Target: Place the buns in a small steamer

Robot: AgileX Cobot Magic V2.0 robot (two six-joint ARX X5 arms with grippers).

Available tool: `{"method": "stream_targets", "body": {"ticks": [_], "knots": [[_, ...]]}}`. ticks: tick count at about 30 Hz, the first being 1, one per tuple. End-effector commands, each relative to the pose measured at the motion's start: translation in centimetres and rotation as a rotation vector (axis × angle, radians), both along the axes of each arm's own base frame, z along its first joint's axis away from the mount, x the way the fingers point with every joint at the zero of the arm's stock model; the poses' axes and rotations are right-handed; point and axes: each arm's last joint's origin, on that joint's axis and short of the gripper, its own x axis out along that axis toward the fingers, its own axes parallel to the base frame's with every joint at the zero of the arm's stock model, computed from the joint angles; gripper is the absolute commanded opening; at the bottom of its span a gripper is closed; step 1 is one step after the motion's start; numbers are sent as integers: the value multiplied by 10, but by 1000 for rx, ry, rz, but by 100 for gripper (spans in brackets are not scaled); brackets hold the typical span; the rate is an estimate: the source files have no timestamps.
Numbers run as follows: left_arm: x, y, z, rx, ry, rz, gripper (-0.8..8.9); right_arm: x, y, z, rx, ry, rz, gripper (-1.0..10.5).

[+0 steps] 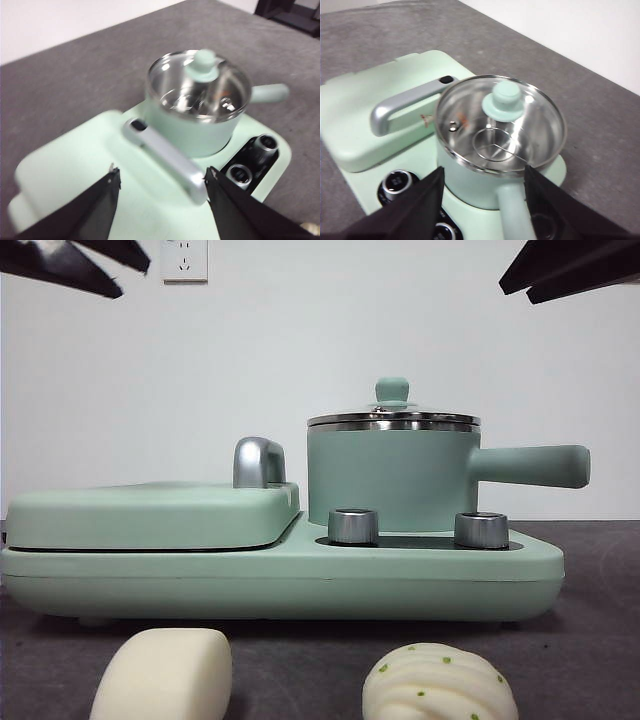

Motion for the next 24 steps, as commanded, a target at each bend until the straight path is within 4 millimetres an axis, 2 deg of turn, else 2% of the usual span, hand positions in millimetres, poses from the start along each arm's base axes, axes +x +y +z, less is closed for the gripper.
{"method": "stream_targets", "body": {"ticks": [1, 6, 13, 18, 24], "knots": [[7, -11, 5, -10, -54, -48, 277, 1, 1, 6, -5, -26, -10, 255], [29, -36, 0, -68, -99, -101, 277, 1, 0, 6, 20, 0, -36, 255], [62, -77, -22, -121, -151, -173, 277, 1, 0, 6, 45, 14, -50, 255], [81, -106, -35, -97, -129, -174, 276, 1, 0, 7, 88, 49, -69, 255], [103, -141, -40, -89, -108, -222, 276, 1, 0, 7, 103, 62, -77, 255]]}}
